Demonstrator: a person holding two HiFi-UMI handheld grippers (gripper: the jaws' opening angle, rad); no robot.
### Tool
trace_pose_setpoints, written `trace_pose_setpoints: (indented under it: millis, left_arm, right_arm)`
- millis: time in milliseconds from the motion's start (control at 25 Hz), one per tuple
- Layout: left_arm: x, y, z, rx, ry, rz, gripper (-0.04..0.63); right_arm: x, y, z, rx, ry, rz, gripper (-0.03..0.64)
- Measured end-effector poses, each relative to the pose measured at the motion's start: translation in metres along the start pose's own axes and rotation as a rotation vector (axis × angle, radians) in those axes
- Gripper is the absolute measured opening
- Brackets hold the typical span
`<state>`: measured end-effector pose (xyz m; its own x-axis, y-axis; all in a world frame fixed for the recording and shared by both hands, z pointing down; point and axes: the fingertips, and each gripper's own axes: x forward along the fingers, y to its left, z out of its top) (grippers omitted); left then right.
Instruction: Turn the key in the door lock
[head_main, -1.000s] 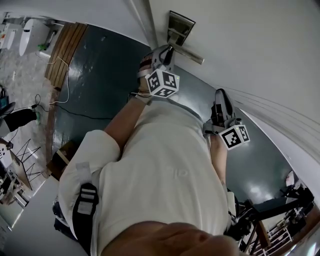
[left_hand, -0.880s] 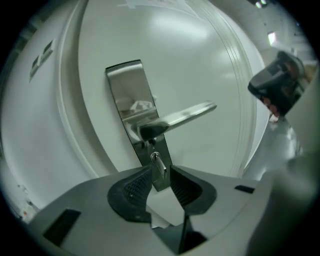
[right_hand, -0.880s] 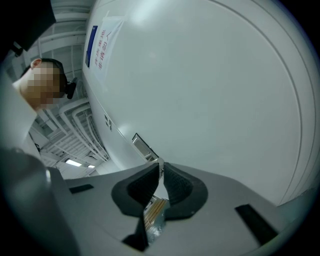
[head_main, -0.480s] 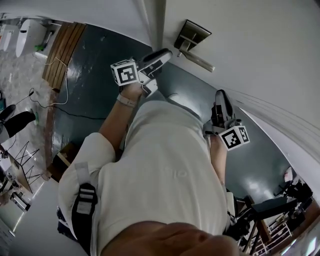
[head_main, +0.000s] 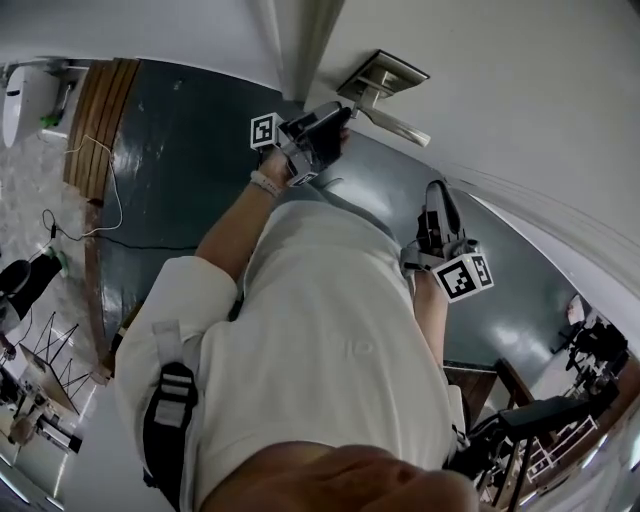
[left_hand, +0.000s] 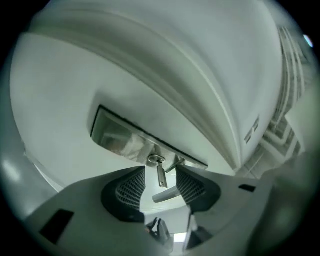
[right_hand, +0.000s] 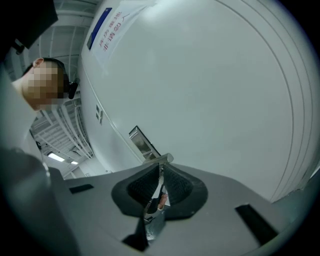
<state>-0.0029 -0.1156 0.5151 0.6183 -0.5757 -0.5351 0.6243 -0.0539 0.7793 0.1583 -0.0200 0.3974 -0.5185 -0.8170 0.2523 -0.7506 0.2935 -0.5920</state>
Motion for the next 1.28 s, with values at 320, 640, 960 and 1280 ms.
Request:
trace_pose_setpoints:
  millis: [320,640,960,1280]
  left_arm:
    - [0.015,0.019,-0.01,-0.204,0.043,-0.119,0.176]
    - [0.023,0.005,-0.005,-0.297,0.013,-0.249,0.038]
    - [0.023,0.006,-0.004,-0.174,-0.003,-0.133,0.032]
    - [0.025,0.004,-0.006,0.183,0.051,0.237,0.043]
  right_arm:
    - [0.003,0.001,-0.007,0.008,-0.019,-0.062,0.046]
    - [0.007,0.001,-0.009,0.013,-0.03,-0.088,0.046]
    - [0.013,0.001,-0.011,0.013,-0.016,-0.081,0.046]
    - [0.013,0.0,-0.009,0.016,-0.014,-0.056,0.046]
